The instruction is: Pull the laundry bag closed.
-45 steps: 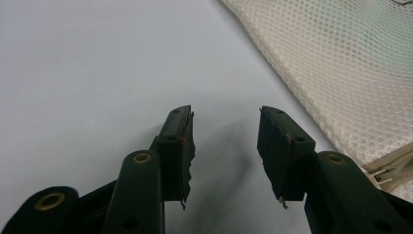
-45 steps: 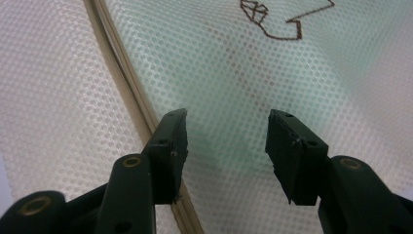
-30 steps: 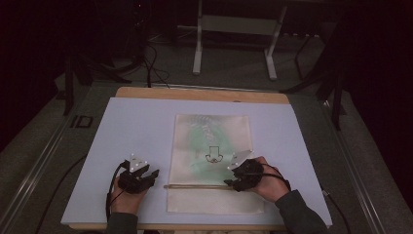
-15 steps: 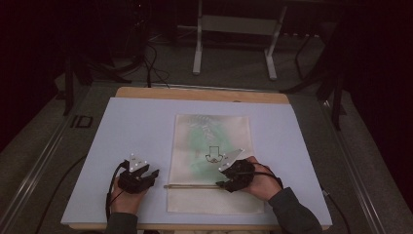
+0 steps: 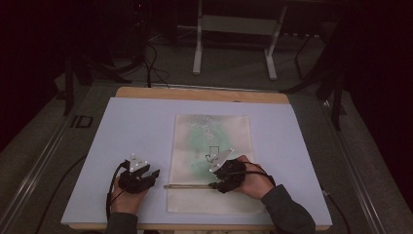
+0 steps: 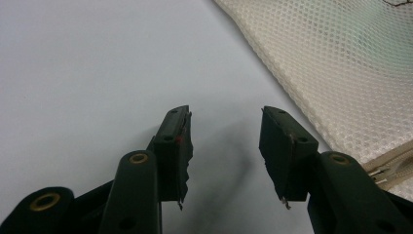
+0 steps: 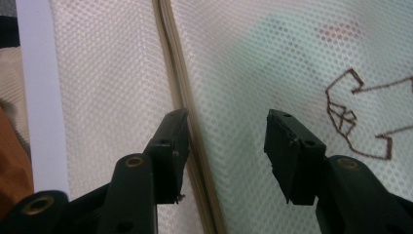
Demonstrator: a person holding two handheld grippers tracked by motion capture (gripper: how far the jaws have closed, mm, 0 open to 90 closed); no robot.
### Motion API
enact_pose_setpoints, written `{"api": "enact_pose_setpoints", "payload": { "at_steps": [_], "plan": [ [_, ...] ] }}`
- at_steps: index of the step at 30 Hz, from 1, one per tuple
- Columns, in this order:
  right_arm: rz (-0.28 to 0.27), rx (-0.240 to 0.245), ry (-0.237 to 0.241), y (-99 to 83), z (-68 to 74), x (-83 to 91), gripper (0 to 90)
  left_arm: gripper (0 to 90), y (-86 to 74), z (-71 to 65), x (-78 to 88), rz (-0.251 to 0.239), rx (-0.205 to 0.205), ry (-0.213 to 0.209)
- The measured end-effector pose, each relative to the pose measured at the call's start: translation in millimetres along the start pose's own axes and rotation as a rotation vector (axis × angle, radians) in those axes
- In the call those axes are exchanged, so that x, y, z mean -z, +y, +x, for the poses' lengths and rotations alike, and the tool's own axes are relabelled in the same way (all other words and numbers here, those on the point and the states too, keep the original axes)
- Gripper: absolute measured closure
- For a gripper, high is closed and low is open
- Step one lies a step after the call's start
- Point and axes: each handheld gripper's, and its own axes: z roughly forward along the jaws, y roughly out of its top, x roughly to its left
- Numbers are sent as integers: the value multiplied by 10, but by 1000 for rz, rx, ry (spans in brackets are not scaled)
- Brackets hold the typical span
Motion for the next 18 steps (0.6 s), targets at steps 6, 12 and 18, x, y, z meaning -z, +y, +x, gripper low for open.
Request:
{"api": "enact_pose_setpoints", "payload": {
  "at_steps": [6, 12, 18],
  "plan": [
    [-1, 16, 8, 85, 16, -39, 495, 541, 0, 0, -1, -1, -1, -1],
    [-1, 32, 25, 166, 43, -81, 502, 541, 1, 2, 2, -1, 0, -2],
    [-7, 39, 37, 236, 62, -126, 501, 540, 2, 6, 5, -2, 3, -4]
  ]
}}
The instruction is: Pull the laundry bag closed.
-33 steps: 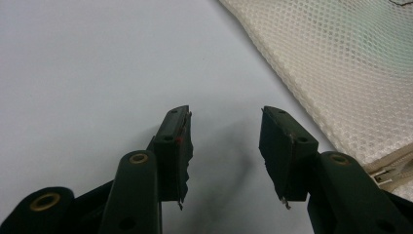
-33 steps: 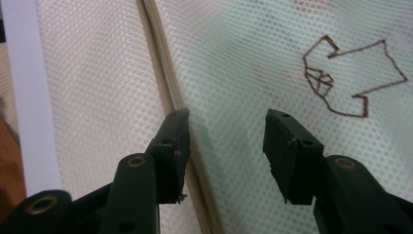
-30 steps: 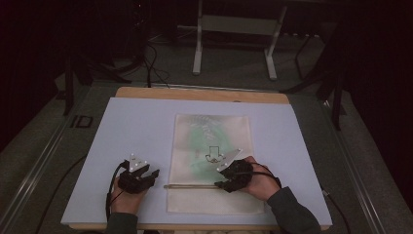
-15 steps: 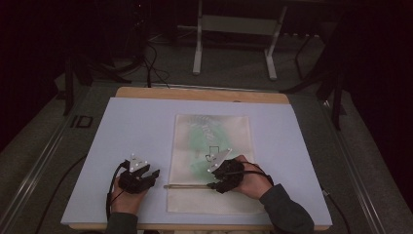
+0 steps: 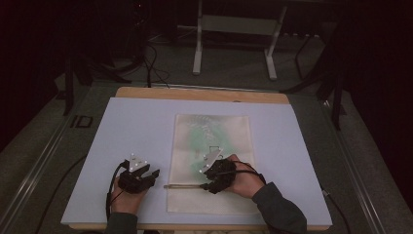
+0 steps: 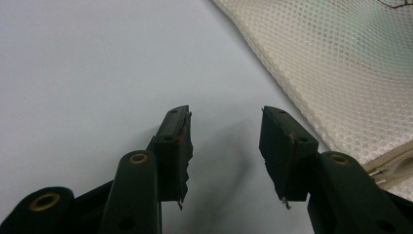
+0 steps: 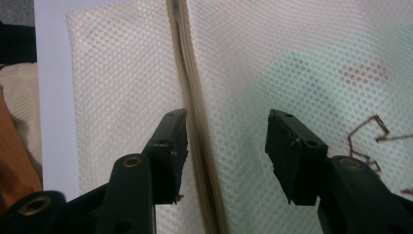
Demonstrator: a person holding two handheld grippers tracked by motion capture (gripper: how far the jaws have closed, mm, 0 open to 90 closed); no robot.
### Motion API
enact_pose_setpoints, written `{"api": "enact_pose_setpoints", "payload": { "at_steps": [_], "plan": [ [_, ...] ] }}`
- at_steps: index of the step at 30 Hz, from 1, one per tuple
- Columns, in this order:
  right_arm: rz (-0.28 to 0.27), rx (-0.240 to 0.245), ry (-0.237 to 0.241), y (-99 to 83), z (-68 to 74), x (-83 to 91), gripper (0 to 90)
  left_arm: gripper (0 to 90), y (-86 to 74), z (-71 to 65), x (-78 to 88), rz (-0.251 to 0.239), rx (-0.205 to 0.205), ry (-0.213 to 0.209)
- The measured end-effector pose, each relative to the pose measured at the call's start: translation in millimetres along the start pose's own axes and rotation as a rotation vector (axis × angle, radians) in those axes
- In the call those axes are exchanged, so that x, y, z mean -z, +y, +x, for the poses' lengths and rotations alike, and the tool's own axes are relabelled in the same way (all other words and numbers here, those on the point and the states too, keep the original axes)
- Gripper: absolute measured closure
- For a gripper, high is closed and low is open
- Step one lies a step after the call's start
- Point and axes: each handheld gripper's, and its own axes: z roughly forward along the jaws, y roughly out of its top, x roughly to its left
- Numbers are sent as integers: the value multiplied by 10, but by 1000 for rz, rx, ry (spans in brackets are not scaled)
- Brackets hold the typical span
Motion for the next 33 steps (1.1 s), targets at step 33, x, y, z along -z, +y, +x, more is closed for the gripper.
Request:
{"api": "enact_pose_setpoints", "payload": {
  "at_steps": [33],
  "plan": [
    [8, 82, 56, 397, 123, -295, 528, 539, 5, 30, 12, -6, 10, -9]
  ]
}}
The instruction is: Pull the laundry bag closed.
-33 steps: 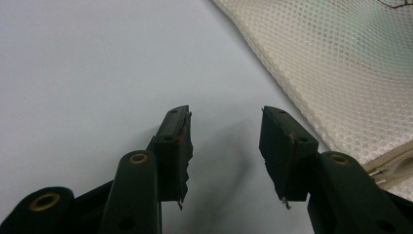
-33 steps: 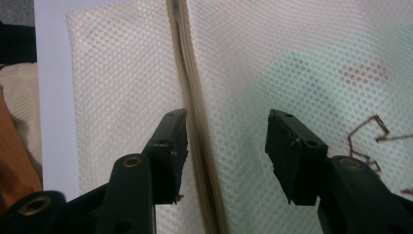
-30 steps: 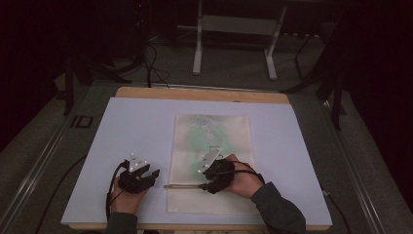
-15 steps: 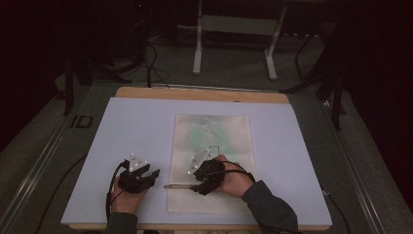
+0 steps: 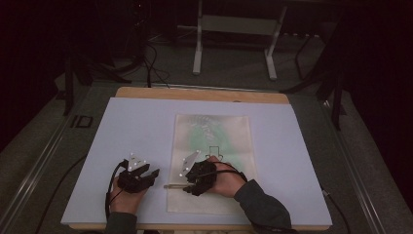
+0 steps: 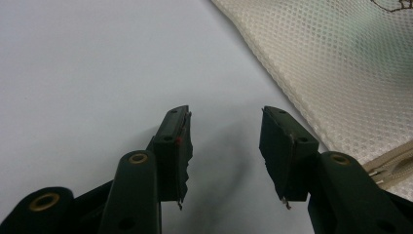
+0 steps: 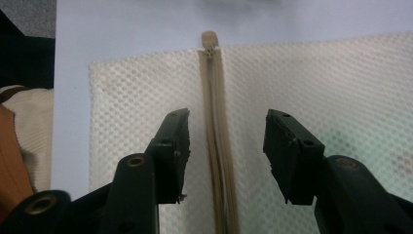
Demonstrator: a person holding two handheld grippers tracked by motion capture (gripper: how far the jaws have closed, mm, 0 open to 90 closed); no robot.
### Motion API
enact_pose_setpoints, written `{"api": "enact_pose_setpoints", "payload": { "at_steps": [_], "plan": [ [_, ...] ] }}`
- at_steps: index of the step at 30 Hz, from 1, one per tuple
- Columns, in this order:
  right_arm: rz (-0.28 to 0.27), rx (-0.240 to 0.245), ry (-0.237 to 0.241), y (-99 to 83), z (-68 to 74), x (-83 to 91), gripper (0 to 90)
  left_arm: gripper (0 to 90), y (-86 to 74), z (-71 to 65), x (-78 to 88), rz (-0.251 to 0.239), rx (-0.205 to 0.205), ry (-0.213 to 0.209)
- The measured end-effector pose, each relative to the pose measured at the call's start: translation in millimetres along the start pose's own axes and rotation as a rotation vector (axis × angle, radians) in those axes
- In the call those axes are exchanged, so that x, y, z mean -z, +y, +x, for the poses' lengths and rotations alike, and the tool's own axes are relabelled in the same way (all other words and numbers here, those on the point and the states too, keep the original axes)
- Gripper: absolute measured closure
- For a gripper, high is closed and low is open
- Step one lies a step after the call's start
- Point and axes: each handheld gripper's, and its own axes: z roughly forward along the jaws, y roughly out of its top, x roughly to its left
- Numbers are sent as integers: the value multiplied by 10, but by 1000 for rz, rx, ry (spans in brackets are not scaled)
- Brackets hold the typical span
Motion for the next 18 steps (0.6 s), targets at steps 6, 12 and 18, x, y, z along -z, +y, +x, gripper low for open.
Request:
{"api": "enact_pose_setpoints", "payload": {
  "at_steps": [6, 12, 18],
  "plan": [
    [-9, 34, -4, 103, 29, -69, 599, 539, -3, 15, 11, -3, 6, 0],
    [-11, 44, 6, 199, 58, -156, 649, 539, -2, 15, 11, -3, 5, 0],
    [-34, 28, 21, 268, 47, -224, 673, 538, 0, 32, 25, -8, 13, -2]
  ]
}}
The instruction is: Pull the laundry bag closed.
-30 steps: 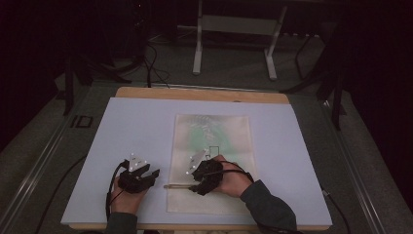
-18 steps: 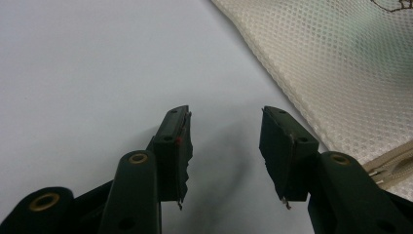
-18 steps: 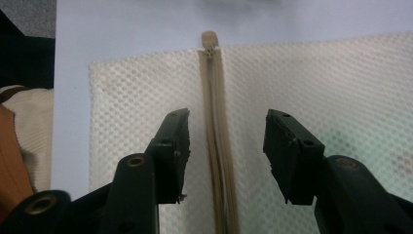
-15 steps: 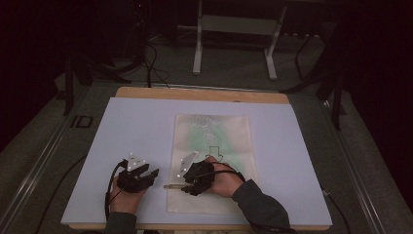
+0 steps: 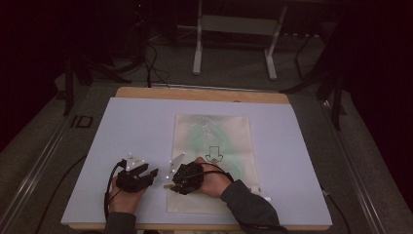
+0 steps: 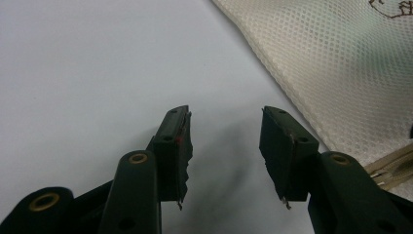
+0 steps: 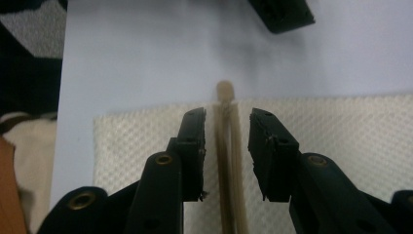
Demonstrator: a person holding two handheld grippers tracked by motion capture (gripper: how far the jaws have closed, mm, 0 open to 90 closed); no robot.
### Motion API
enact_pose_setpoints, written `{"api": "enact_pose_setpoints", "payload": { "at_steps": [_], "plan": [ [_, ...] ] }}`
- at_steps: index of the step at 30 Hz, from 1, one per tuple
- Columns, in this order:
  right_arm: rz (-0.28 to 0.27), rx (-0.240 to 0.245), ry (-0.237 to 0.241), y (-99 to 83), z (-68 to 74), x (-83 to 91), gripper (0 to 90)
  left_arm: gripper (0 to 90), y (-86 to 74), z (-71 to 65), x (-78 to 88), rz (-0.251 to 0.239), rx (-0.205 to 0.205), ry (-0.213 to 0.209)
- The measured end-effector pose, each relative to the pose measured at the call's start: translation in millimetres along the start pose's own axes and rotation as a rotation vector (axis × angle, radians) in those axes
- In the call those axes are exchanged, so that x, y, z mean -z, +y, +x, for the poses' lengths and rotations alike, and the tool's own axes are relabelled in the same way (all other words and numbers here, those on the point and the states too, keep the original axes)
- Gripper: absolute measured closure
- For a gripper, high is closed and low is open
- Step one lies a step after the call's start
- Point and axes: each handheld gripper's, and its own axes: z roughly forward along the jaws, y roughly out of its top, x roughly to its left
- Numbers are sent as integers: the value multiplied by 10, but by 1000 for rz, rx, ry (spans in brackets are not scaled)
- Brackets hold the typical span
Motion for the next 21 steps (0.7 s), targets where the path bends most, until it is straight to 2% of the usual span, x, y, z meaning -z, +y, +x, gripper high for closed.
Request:
{"api": "enact_pose_setpoints", "payload": {
  "at_steps": [2, 10, 21],
  "plan": [
    [-1, -11, 4, 23, -8, -15, 678, 538, 0, 6, 3, -1, 2, 0],
    [5, -5, 16, 122, -12, -127, 731, 537, 0, 26, 17, -8, 14, 3],
    [23, -20, 25, 202, -37, -278, 734, 537, 2, 27, 18, -10, 13, 6]
  ]
}}
